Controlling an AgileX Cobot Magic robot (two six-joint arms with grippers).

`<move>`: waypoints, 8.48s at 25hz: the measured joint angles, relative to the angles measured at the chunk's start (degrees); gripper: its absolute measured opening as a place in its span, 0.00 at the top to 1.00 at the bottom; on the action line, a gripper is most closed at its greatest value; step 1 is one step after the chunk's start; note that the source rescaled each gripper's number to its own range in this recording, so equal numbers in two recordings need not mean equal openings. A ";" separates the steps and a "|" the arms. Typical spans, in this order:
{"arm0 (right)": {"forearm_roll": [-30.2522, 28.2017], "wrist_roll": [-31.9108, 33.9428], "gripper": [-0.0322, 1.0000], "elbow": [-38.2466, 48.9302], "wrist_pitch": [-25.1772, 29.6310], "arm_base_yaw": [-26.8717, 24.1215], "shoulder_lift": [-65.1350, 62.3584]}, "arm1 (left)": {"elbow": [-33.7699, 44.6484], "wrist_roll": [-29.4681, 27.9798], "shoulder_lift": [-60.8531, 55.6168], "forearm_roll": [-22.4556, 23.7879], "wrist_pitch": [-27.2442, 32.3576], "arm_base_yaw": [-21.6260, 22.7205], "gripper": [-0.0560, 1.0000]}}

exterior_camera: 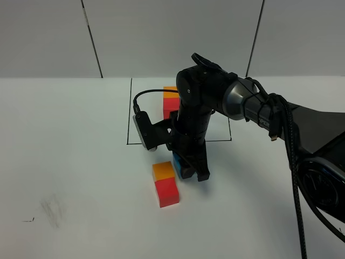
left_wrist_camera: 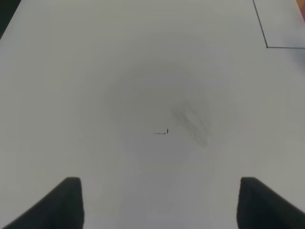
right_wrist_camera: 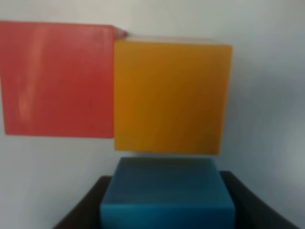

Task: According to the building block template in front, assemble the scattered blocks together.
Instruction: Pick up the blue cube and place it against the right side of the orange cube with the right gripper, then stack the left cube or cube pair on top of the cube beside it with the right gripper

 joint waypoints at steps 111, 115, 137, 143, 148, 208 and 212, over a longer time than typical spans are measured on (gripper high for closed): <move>-5.83 82.27 0.34 5.87 3.61 2.86 -15.33 | 0.00 0.01 0.00 0.00 0.00 0.00 0.37; -5.88 83.18 0.42 11.60 3.61 4.11 -19.44 | 0.00 0.01 0.00 0.00 0.00 0.00 0.37; -3.19 86.03 0.49 16.48 -7.15 9.14 -15.76 | 0.00 0.01 0.00 0.00 0.00 0.00 0.37; -2.03 86.55 0.49 16.50 -8.10 9.14 -13.41 | 0.00 -0.04 0.00 0.00 0.00 0.00 0.37; -0.29 86.92 0.49 16.50 -11.81 9.14 -12.19 | 0.00 -0.04 0.00 0.00 0.00 0.00 0.37; -3.54 88.26 0.96 16.50 -18.95 9.14 -4.68 | 0.00 -0.07 0.00 0.00 0.00 0.00 0.37; -2.17 88.26 0.96 16.50 -19.42 9.14 -4.68 | 0.00 -0.07 0.00 0.00 0.00 0.00 0.37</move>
